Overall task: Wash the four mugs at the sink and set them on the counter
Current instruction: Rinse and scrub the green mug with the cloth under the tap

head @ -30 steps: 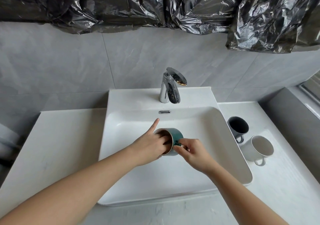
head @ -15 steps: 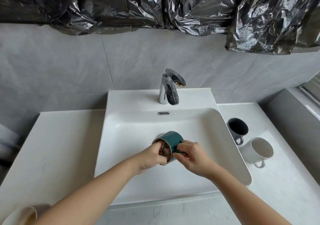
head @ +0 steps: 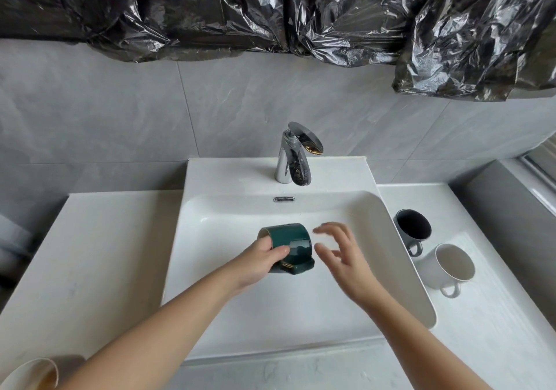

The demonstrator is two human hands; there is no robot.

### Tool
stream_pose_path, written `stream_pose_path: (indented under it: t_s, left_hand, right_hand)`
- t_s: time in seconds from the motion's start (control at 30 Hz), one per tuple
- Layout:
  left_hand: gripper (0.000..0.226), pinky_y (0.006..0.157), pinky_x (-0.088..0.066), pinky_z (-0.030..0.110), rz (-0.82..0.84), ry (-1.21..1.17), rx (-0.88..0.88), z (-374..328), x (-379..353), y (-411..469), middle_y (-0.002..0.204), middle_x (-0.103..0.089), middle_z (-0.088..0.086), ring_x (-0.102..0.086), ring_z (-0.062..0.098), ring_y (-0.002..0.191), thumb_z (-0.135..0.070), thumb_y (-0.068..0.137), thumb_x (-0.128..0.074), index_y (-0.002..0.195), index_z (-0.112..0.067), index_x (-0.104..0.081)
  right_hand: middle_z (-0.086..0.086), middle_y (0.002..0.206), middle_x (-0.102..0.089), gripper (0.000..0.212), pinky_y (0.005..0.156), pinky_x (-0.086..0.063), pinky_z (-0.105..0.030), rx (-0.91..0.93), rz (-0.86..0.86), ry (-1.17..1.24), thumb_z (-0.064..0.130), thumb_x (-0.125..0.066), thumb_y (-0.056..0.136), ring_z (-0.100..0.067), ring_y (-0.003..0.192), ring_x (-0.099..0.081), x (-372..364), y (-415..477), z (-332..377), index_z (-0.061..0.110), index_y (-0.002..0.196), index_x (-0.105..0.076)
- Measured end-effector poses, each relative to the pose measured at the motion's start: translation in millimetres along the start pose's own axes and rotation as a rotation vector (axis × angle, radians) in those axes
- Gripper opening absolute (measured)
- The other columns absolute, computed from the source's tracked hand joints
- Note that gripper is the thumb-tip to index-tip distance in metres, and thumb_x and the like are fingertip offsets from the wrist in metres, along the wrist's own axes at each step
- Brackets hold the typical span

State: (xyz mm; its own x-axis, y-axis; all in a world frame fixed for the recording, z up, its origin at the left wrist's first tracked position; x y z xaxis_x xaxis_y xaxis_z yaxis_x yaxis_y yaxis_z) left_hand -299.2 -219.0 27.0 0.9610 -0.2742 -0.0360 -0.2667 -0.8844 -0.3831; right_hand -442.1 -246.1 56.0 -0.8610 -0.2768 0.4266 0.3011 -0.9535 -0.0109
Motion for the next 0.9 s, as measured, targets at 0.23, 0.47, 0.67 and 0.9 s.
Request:
stream_pose_path:
  t_s: [0.23,0.47,0.67,0.9]
  left_hand:
    - [0.032,0.119,-0.012,0.036,0.066,0.716,-0.244,-30.3,-13.4,-14.8,0.127,-0.055,-0.013,-0.047,0.009,0.124,-0.034,0.1,-0.042,0.132,-0.033,-0.042]
    - [0.046,0.1,-0.021,0.023,0.107,0.888,-0.236,-46.4,-18.1,-39.7,0.132,-0.045,-0.012,-0.026,0.005,0.111,-0.037,0.101,-0.042,0.143,-0.03,-0.025]
    - [0.056,0.116,-0.027,0.044,0.245,0.358,-0.103,-31.3,-26.3,-31.7,0.137,-0.047,-0.003,-0.042,0.015,0.129,-0.025,0.091,-0.046,0.145,-0.03,-0.028]
    - [0.044,0.105,-0.044,0.042,0.191,-0.214,-0.074,-29.6,-15.6,-20.9,0.131,-0.061,0.015,-0.058,0.032,0.119,-0.018,0.091,-0.056,0.134,-0.009,-0.052]
  right_hand:
    - [-0.014,0.111,-0.067,0.06,0.069,-0.056,-0.037,-0.62,0.402,0.781,0.057,-0.054,0.09,-0.029,0.092,-0.066,-58.6,-20.8,-20.4,0.016,0.134,-0.052]
    - [-0.016,0.111,-0.067,0.061,0.065,-0.055,-0.038,-0.474,0.309,0.875,0.048,-0.054,0.086,-0.029,0.089,-0.065,-54.8,-13.1,-16.1,0.014,0.136,-0.047]
    - [-0.006,0.095,-0.066,0.061,0.053,-0.047,-0.03,-0.291,0.208,0.68,0.04,-0.056,0.082,-0.019,0.071,-0.063,-49.0,-4.0,-10.2,0.017,0.135,-0.038]
    - [0.024,0.112,-0.062,0.081,0.082,-0.055,-0.029,-0.005,0.205,0.396,0.041,-0.065,0.075,-0.006,0.103,-0.063,-36.1,-2.4,13.5,0.027,0.143,-0.023]
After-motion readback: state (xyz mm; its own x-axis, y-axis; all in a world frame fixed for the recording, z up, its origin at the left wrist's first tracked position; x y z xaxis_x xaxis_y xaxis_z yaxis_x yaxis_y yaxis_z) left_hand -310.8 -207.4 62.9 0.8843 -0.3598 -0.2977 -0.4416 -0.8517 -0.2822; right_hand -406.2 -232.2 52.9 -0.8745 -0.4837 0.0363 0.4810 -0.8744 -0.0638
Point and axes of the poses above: each hand's wrist, its own y-axis towards the middle knuckle, its own x-axis out of the back of the hand, z = x × y, the point moved 10 cm from there along y, towards the middle knuckle
